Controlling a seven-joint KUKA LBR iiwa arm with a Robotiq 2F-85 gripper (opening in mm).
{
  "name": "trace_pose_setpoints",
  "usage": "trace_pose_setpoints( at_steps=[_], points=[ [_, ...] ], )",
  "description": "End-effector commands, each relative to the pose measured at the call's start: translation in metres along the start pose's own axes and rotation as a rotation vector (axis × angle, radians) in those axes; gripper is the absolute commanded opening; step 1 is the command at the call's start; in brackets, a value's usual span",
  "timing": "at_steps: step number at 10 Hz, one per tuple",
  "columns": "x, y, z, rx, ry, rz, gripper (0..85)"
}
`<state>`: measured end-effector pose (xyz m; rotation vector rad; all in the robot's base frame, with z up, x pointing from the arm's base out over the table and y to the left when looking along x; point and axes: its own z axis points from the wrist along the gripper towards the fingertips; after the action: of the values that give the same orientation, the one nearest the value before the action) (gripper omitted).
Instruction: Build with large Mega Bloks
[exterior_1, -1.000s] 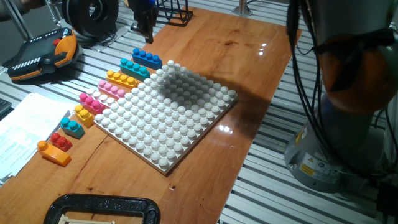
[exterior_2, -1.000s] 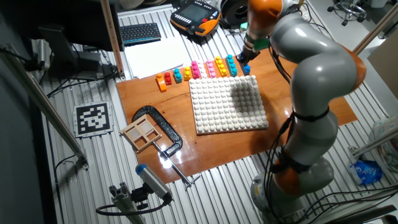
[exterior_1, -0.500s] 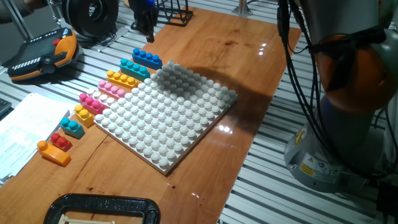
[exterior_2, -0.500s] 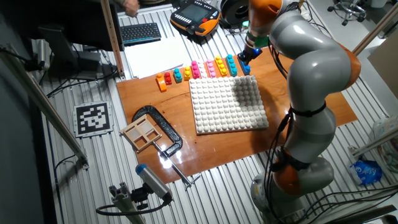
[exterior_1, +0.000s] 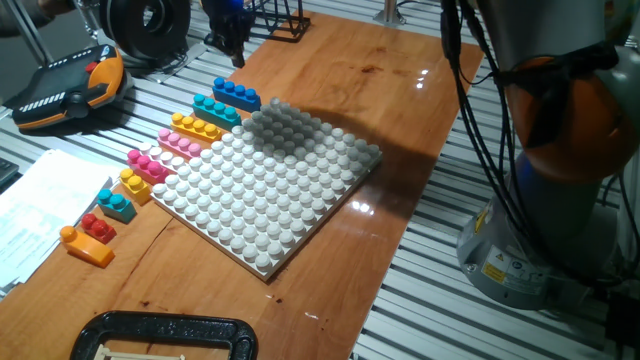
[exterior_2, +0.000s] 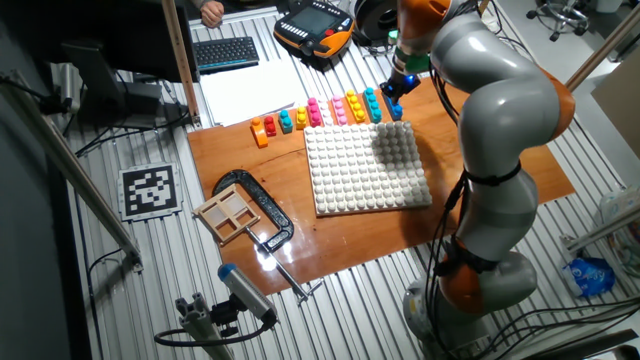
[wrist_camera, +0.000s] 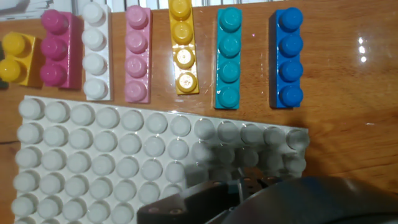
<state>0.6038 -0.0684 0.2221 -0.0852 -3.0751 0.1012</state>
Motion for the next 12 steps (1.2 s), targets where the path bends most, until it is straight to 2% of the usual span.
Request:
trace_pose_setpoints(
  at_steps=[1, 2, 3, 5, 6, 7, 9, 12],
  points=[
    [-0.0001, 0.0028, -0.0008, 0.003, -0.003, 0.005, 0.0],
    [-0.0029, 0.0086, -0.0036, 0.020, -0.007, 0.009, 0.0],
    [-0.0029, 0.0086, -0.0036, 0.025, -0.008, 0.009, 0.0],
    [-0.0029, 0.0086, -0.0036, -0.029, 0.010, 0.027, 0.0],
    [-0.0029, 0.0086, -0.0036, -0.009, 0.013, 0.031, 0.0],
    [-0.0029, 0.0086, -0.0036, -0.014, 0.013, 0.039, 0.0],
    [-0.0029, 0.0086, -0.0036, -0.006, -0.004, 0.061, 0.0],
    [-0.0029, 0.0086, -0.0036, -0.005, -0.044, 0.072, 0.0]
  ],
)
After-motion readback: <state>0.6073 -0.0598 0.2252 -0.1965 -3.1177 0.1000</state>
